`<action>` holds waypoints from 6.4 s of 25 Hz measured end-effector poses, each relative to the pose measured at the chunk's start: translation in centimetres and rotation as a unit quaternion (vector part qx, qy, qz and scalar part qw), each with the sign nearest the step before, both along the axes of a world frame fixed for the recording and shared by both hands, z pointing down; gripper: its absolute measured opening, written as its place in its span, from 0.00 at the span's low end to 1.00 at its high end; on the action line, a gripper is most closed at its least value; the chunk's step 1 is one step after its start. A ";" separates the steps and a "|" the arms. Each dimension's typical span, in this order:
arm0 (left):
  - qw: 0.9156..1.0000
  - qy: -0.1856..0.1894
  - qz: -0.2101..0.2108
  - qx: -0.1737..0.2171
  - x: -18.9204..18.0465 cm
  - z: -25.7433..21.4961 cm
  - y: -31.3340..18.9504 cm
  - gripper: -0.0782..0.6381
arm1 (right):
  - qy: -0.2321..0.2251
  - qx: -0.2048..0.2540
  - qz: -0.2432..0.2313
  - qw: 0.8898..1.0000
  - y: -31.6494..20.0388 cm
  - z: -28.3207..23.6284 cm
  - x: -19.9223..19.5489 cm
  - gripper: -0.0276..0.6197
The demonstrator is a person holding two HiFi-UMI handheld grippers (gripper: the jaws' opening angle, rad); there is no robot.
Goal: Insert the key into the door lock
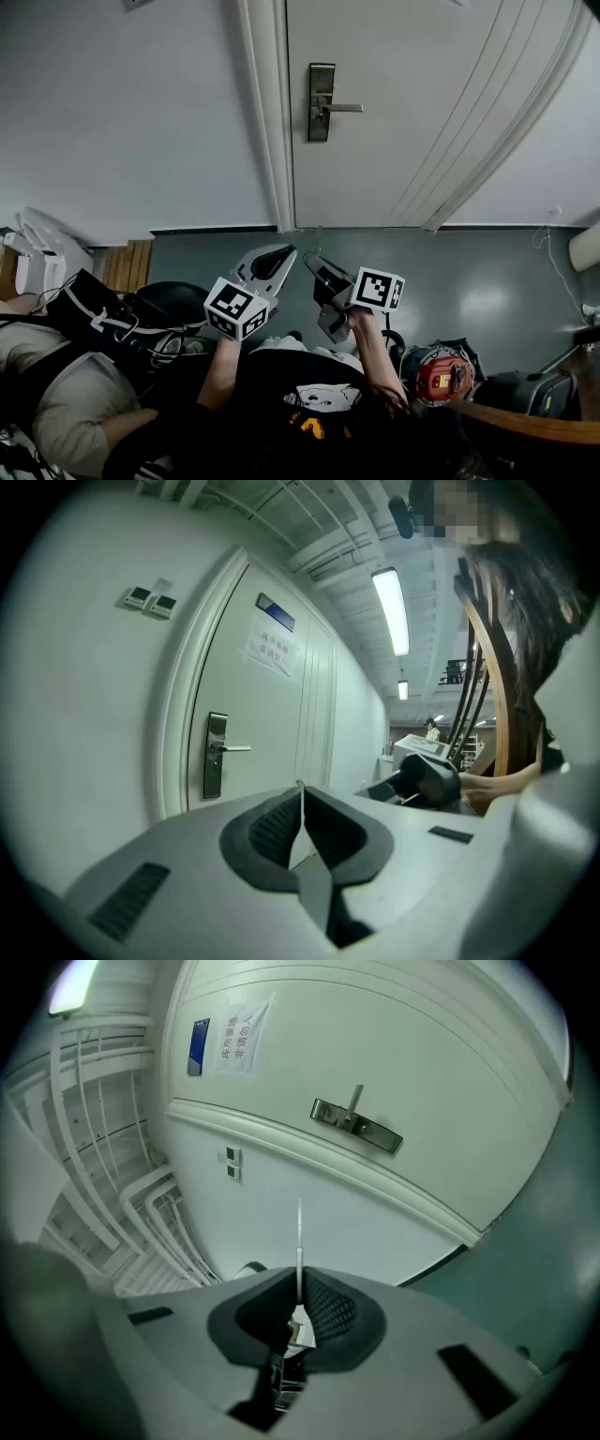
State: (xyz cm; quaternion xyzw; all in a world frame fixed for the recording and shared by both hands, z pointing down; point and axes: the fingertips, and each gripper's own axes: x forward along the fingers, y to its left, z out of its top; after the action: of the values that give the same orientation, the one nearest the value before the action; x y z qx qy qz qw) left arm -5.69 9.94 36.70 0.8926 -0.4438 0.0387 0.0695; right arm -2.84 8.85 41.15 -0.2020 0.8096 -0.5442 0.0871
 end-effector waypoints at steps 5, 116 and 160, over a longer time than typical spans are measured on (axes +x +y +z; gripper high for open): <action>1.000 0.000 -0.001 0.000 -0.3 0.2 -0.6 0.13 | 0.001 0.002 0.002 1.000 -0.7 0.2 0.0 0.08; 0.999 -0.036 -0.018 0.002 -1.3 5.1 -33.7 0.13 | -0.087 -0.046 -0.069 0.993 -40.4 6.7 -4.9 0.08; 0.999 -0.030 -0.030 0.003 -2.3 5.4 -35.5 0.13 | -0.211 -0.135 -0.066 0.966 -43.0 7.5 -3.0 0.08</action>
State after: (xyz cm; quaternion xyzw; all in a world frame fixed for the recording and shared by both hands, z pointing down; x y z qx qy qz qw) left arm -8.00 -25.60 42.12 0.8775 -0.4724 0.0621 0.0550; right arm -5.80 -34.18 48.61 -0.0380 0.7035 -0.6832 0.1919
